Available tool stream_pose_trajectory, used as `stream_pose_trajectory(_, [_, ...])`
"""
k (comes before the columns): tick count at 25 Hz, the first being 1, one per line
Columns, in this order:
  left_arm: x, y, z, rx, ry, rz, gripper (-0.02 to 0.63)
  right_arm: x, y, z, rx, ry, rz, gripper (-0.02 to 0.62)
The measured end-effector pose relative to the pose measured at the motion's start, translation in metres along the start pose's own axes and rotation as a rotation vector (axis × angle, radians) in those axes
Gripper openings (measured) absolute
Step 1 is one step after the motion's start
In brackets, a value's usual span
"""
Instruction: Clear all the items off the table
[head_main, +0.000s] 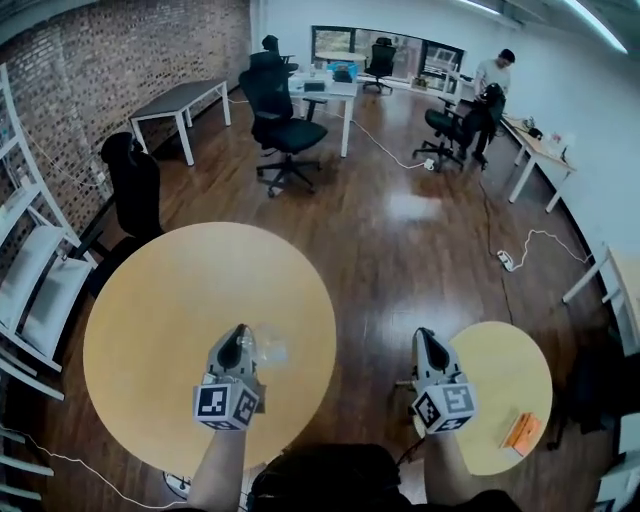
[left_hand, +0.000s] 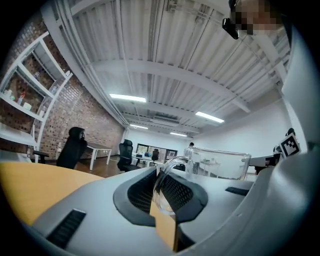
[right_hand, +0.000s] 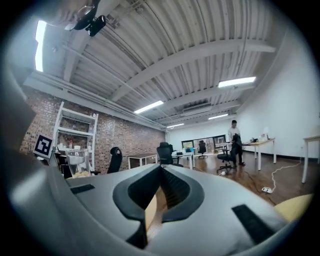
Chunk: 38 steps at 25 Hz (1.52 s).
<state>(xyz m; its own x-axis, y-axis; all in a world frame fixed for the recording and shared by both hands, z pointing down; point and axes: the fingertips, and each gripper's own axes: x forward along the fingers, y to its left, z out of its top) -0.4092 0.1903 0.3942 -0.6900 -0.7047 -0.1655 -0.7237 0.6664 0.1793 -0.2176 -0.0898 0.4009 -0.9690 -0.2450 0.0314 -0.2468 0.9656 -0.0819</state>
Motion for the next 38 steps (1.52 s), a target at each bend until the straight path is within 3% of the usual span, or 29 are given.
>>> stream_pose_trajectory(8, [0.064,-0.17,-0.044,-0.054,0.043,-0.241,0.013,-0.099,-0.147,0.008,0.022,-0.059,-0.233,0.005])
stream_pose_trajectory(13, [0.096,-0.314,-0.095,-0.075,0.069,-0.391,0.012,-0.194,-0.265,-0.007,0.071,-0.086,-0.388,0.005])
stream_pose_trajectory(16, [0.097,-0.412,-0.114,-0.114,0.103,-0.514,0.012,-0.286,-0.317,-0.001,0.085,-0.083,-0.534,0.004])
stream_pose_trajectory(20, [0.08,-0.499,-0.12,-0.15,0.143,-0.644,0.014,-0.379,-0.34,0.01,0.084,-0.08,-0.689,0.005])
stream_pose_trajectory(27, [0.088,-0.599,-0.134,-0.145,0.16,-0.862,0.012,-0.448,-0.37,-0.007,0.18,-0.117,-0.88,0.005])
stream_pose_trajectory(33, [0.103,-0.648,-0.142,-0.161,0.166,-0.984,0.012,-0.472,-0.38,0.004,0.16,-0.157,-0.985,0.005])
stream_pose_trajectory(38, [0.108,-0.666,-0.16,-0.145,0.182,-1.015,0.012,-0.478,-0.386,-0.001,0.152,-0.149,-1.029,0.005])
